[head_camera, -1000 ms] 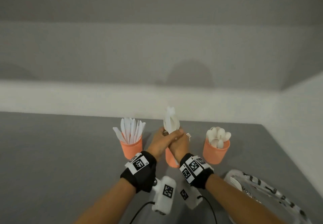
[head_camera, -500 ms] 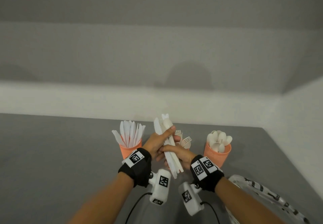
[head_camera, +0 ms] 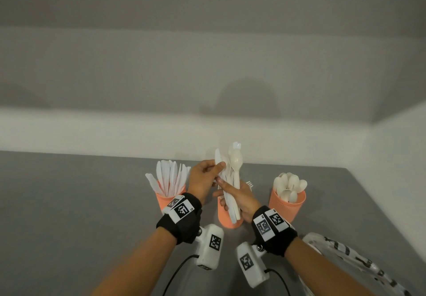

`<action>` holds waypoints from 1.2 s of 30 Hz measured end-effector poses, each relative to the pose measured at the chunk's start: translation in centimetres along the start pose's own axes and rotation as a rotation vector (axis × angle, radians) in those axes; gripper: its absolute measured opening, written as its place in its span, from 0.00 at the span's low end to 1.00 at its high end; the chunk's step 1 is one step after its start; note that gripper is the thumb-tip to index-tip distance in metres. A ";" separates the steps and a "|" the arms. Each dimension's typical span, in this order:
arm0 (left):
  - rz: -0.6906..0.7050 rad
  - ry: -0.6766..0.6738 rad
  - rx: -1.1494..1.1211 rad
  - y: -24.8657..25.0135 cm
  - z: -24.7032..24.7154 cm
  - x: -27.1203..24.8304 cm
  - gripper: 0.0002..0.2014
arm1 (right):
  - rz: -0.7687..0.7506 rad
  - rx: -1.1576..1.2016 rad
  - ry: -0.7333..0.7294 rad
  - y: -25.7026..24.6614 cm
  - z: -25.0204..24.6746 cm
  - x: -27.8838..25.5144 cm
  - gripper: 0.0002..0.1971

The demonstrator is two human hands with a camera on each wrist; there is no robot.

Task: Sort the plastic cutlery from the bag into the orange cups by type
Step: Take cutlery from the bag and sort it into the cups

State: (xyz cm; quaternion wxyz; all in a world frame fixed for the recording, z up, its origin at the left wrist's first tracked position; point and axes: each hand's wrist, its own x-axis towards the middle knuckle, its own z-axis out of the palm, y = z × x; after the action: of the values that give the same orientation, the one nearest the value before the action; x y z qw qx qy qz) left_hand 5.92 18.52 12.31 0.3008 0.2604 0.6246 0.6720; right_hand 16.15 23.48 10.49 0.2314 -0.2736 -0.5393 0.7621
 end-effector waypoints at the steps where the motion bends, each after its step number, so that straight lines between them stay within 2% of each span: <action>1: 0.002 0.007 0.011 -0.1 0.0 0.1 0.04 | -0.004 -0.014 -0.007 0.1 0.0 0.1 0.05; 12: -0.017 -0.012 0.052 -0.8 -0.2 0.4 0.06 | -0.036 -0.125 0.028 0.8 -0.2 0.7 0.13; 17: -0.016 -0.011 0.099 -0.9 -1.2 0.7 0.10 | -0.045 -0.103 0.017 0.8 -0.4 0.5 0.09; 20: -0.001 -0.035 0.060 0.2 -2.4 0.6 0.11 | -0.028 -0.079 0.071 1.1 -1.0 1.0 0.12; 23: 0.118 0.055 -0.013 2.3 -4.7 1.3 0.11 | 0.009 -0.137 0.160 1.6 -1.5 1.5 0.12; 26: 0.365 0.219 0.108 4.3 -7.7 2.3 0.03 | 0.029 -0.146 0.164 1.7 -1.3 1.7 0.17; 29: 0.606 0.340 0.397 5.1 -10.3 3.3 0.17 | 0.057 -0.077 0.126 1.6 -0.8 2.3 0.15; 32: 0.697 0.351 0.652 4.1 -11.6 3.8 0.26 | 0.053 -0.037 0.083 1.8 -0.1 2.8 0.11; 34: 0.749 0.323 0.769 2.6 -12.1 3.9 0.27 | 0.056 -0.033 0.057 2.2 0.2 3.2 0.11; 36: 0.759 0.294 0.782 1.1 -12.2 4.0 0.24 | 0.071 -0.068 0.030 2.4 0.3 3.4 0.11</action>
State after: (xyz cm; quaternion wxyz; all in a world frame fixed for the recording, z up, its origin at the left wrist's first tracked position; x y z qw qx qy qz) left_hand -5.73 13.11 12.27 -0.1711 0.4627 0.7249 0.4808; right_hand 13.25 24.75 7.76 0.2028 -0.3115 -0.5514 0.7468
